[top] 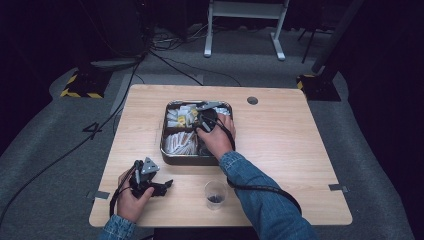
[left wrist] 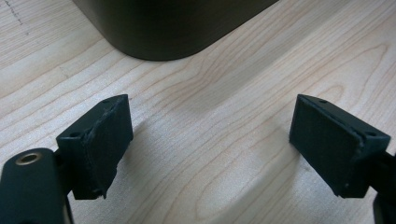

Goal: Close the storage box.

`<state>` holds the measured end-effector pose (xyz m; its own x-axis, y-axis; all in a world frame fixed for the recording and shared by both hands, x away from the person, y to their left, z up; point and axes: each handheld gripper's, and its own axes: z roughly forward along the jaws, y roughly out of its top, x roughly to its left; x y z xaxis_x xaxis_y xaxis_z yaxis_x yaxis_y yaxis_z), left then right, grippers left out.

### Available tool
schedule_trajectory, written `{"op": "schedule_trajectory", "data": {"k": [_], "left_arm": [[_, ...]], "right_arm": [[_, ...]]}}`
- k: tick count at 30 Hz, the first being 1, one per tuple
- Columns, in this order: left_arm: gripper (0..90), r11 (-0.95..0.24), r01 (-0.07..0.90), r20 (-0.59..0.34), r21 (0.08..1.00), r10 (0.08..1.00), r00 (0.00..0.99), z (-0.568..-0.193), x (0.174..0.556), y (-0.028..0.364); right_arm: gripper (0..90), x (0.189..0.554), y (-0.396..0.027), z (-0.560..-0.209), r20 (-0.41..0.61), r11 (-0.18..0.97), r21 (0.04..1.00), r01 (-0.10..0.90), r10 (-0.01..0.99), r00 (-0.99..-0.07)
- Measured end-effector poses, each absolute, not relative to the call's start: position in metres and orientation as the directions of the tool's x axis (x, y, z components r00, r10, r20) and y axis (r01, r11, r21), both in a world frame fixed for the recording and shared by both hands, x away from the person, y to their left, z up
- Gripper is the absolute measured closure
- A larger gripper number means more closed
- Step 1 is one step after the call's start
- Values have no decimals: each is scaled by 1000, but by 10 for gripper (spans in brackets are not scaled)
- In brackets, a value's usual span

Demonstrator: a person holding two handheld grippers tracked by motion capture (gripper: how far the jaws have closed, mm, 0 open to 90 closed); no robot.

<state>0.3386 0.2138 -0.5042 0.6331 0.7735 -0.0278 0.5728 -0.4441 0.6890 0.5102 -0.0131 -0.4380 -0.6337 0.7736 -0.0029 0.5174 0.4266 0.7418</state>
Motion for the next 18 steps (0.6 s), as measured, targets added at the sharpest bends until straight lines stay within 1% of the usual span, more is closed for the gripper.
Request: {"op": "schedule_trajectory", "data": {"k": [12, 15, 18], "left_arm": [[139, -444, 573, -28, 689, 773, 633, -504, 339, 214], [139, -445, 573, -27, 689, 773, 633, -504, 339, 214], [139, -444, 573, -28, 689, 773, 634, -504, 339, 214]], "right_arm": [[577, 508, -16, -440, 6, 421, 752, 507, 765, -644], [499, 509, -20, -436, 26, 393, 774, 496, 764, -645], [474, 509, -25, -431, 38, 376, 783, 495, 766, -642]]}}
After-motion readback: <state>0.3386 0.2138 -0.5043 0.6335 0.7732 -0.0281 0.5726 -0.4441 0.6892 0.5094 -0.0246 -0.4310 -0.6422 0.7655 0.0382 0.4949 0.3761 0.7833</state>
